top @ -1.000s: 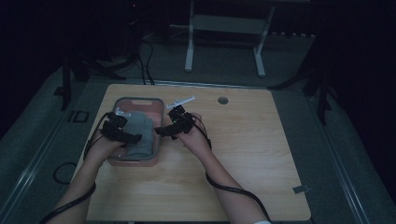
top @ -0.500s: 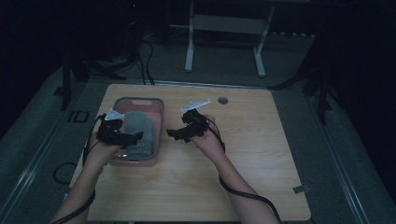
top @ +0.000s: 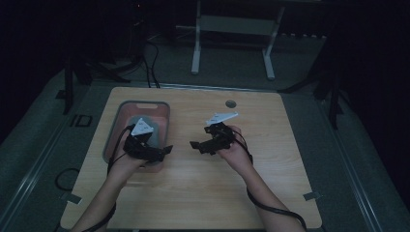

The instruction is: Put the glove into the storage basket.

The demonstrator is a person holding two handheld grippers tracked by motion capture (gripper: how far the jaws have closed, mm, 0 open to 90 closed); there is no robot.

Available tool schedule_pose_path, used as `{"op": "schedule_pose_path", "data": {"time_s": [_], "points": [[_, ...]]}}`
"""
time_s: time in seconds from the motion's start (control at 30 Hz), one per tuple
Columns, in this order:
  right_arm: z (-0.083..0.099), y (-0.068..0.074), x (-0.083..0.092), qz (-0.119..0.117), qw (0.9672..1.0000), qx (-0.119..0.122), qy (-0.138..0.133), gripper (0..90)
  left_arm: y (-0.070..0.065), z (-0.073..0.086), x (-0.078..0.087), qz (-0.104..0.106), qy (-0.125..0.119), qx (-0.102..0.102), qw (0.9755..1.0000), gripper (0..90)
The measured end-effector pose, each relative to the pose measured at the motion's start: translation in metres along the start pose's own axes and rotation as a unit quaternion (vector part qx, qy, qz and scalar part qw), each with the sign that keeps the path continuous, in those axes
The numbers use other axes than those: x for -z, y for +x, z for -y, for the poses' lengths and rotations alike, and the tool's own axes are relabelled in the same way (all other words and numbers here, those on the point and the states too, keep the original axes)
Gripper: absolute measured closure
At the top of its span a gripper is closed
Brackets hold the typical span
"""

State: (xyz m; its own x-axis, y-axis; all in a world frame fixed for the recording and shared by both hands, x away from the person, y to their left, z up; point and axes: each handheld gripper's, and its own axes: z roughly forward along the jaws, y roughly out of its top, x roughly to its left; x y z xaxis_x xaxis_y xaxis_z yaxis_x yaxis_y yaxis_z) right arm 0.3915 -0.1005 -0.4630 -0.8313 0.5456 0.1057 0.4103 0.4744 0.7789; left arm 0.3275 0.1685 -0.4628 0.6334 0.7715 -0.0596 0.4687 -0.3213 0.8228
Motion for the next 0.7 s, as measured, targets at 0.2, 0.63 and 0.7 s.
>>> {"op": "schedule_pose_path", "data": {"time_s": [0.2, 0.63, 0.7], "points": [[0.028, -0.012, 0.016, 0.003, 1.0000, -0.003, 0.003, 14.2, -0.023, 0.002, -0.016, 0.042, -0.006, -0.016, 0.9990, 4.2], [0.085, -0.023, 0.046, -0.001, 1.0000, -0.008, -0.005, 14.2, -0.078, 0.009, -0.056, 0.100, 0.015, -0.072, 0.9922, 4.1], [0.093, -0.025, 0.050, -0.007, 0.9999, -0.006, -0.005, 14.2, -0.084, 0.012, -0.063, 0.110, 0.016, -0.067, 0.9915, 4.1]]}}
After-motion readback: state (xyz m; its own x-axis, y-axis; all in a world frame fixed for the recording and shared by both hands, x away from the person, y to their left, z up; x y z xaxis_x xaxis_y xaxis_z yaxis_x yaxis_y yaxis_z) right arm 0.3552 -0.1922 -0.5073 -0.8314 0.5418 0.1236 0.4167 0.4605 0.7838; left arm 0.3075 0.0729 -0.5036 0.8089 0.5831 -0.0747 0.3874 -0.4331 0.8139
